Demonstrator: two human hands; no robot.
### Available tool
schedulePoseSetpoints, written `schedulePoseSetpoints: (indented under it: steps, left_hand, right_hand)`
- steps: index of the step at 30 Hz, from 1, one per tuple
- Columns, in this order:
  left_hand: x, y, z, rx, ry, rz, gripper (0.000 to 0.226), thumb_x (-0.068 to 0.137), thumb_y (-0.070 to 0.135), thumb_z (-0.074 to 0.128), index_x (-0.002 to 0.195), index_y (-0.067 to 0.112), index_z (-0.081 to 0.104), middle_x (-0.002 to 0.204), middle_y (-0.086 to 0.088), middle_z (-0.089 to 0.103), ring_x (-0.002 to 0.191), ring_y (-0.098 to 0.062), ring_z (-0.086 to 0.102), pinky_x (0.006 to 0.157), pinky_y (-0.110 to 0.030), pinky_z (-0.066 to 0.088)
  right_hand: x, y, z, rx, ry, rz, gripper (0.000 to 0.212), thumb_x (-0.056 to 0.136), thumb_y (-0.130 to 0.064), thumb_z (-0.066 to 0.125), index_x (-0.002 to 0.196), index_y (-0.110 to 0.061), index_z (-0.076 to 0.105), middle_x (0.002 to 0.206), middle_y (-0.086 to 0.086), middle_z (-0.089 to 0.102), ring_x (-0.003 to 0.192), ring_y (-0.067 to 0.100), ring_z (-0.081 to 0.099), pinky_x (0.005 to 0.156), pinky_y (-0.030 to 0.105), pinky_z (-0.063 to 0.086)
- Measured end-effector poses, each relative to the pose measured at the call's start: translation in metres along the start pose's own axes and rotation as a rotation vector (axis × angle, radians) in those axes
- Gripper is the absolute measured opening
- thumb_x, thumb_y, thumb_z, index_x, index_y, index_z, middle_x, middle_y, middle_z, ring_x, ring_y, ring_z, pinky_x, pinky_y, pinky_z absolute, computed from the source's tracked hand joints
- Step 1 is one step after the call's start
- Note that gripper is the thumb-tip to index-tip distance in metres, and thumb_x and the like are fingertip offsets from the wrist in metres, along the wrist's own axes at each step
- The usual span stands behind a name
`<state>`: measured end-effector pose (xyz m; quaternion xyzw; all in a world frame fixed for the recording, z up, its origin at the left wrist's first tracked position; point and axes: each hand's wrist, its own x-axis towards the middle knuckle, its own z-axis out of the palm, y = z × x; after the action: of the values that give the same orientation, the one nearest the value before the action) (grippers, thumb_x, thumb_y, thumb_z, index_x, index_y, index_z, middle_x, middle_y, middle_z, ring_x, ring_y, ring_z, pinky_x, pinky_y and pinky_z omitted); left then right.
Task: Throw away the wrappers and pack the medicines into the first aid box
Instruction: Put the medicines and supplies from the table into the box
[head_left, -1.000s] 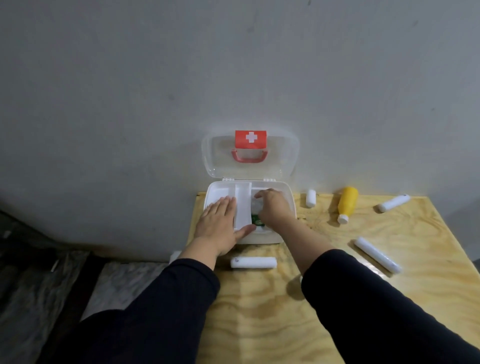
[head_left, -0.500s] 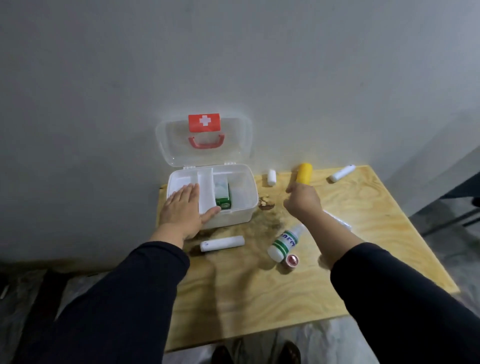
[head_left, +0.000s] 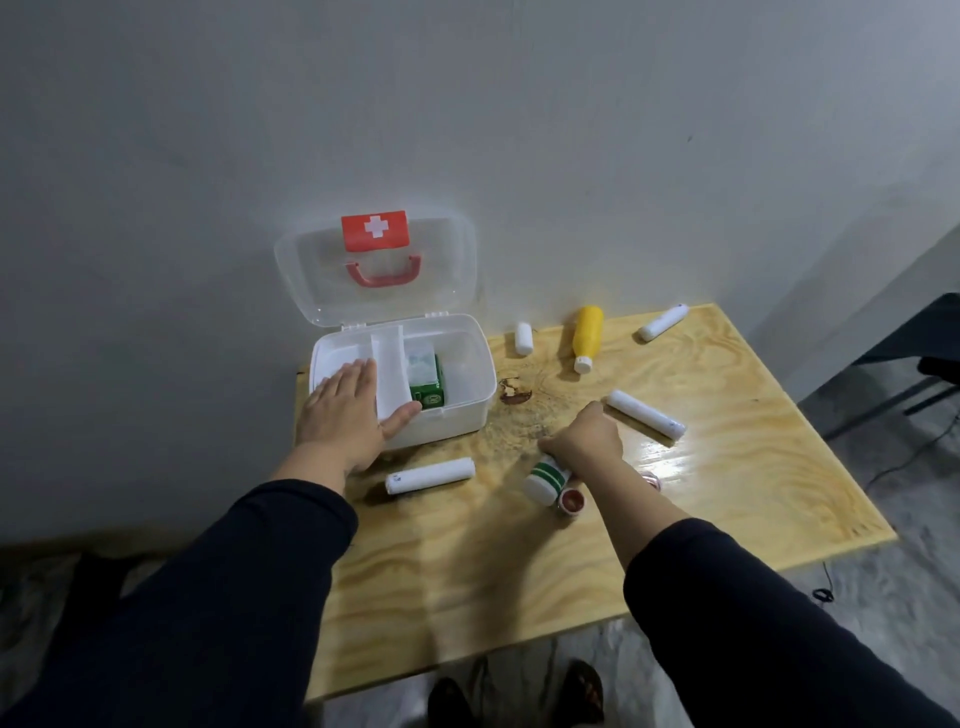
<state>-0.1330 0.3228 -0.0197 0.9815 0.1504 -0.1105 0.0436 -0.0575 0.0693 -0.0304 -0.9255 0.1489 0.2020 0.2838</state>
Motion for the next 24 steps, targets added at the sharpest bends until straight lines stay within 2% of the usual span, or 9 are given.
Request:
schedulePoseSetpoints:
  steps: [5, 8, 11, 13, 16, 18, 21, 24]
  left_hand:
    - [-0.001, 0.0, 0.0, -0.001, -0.002, 0.001, 0.096, 0.085, 0.075, 0.011, 0.155, 0.012, -0.002, 0.165, -0.006, 0.0, 0.152, -0.02, 0.002, 0.124, -0.038, 0.005]
    - [-0.002, 0.001, -0.002, -0.007, -0.007, 0.002, 0.095, 0.085, 0.075, 0.012, 0.155, 0.012, -0.003, 0.165, -0.006, -0.001, 0.152, -0.02, 0.001, 0.124, -0.038, 0.005]
    - [-0.004, 0.001, -0.003, -0.032, -0.012, 0.002, 0.095, 0.086, 0.075, 0.013, 0.155, 0.012, -0.003, 0.165, -0.006, -0.002, 0.152, -0.02, 0.0, 0.124, -0.038, 0.005]
    - [-0.005, 0.002, -0.005, -0.048, -0.016, 0.002, 0.095, 0.086, 0.075, 0.014, 0.155, 0.012, -0.003, 0.165, -0.006, -0.002, 0.152, -0.02, 0.0, 0.124, -0.038, 0.004]
    - [-0.008, 0.005, -0.01, -0.072, -0.005, -0.01, 0.096, 0.086, 0.075, 0.017, 0.155, 0.011, -0.001, 0.165, -0.006, 0.001, 0.152, -0.02, 0.003, 0.124, -0.037, 0.005]
    - [-0.01, 0.007, -0.013, -0.09, 0.01, -0.023, 0.094, 0.088, 0.073, 0.022, 0.155, 0.012, 0.001, 0.164, -0.006, 0.005, 0.151, -0.021, 0.007, 0.123, -0.036, 0.006]
    - [-0.012, 0.008, -0.016, -0.1, 0.005, -0.026, 0.091, 0.089, 0.072, 0.025, 0.155, 0.013, 0.001, 0.164, -0.005, 0.005, 0.151, -0.02, 0.007, 0.123, -0.035, 0.006]
    - [-0.01, 0.006, -0.013, -0.089, -0.007, -0.022, 0.093, 0.087, 0.075, 0.02, 0.155, 0.014, -0.001, 0.165, -0.004, 0.001, 0.152, -0.019, 0.002, 0.123, -0.035, 0.003]
  right_hand:
    - [-0.004, -0.015, -0.008, 0.101, 0.074, -0.154, 0.07, 0.074, -0.022, 0.077, 0.133, -0.014, 0.04, 0.123, 0.013, 0.06, 0.113, 0.032, 0.058, 0.085, 0.037, 0.049]
    - [-0.009, -0.036, -0.024, 0.167, 0.136, -0.296, 0.065, 0.076, -0.021, 0.074, 0.133, -0.017, 0.042, 0.121, 0.014, 0.061, 0.107, 0.033, 0.06, 0.079, 0.036, 0.049]
    - [-0.016, -0.064, -0.039, 0.235, 0.176, -0.426, 0.059, 0.078, -0.019, 0.072, 0.129, -0.02, 0.043, 0.1, 0.006, 0.06, 0.092, 0.029, 0.059, 0.069, 0.03, 0.043]
    - [-0.02, -0.085, -0.044, 0.276, 0.205, -0.511, 0.058, 0.078, -0.018, 0.072, 0.128, -0.022, 0.043, 0.089, 0.002, 0.055, 0.087, 0.027, 0.058, 0.066, 0.03, 0.045]
    - [-0.025, -0.114, -0.042, 0.307, 0.201, -0.625, 0.06, 0.079, -0.018, 0.074, 0.128, -0.025, 0.039, 0.105, 0.008, 0.06, 0.088, 0.025, 0.06, 0.072, 0.04, 0.056]
    - [-0.026, -0.129, -0.033, 0.309, 0.182, -0.672, 0.061, 0.08, -0.017, 0.074, 0.128, -0.026, 0.038, 0.11, 0.009, 0.061, 0.091, 0.025, 0.062, 0.078, 0.042, 0.058]
    - [-0.024, -0.142, -0.012, 0.259, 0.168, -0.735, 0.062, 0.082, -0.014, 0.072, 0.131, -0.026, 0.037, 0.115, 0.01, 0.061, 0.097, 0.026, 0.061, 0.076, 0.034, 0.054]
    - [-0.021, -0.143, 0.012, 0.097, 0.143, -0.811, 0.06, 0.086, -0.009, 0.065, 0.135, -0.025, 0.034, 0.126, 0.01, 0.056, 0.101, 0.025, 0.061, 0.074, 0.029, 0.049]
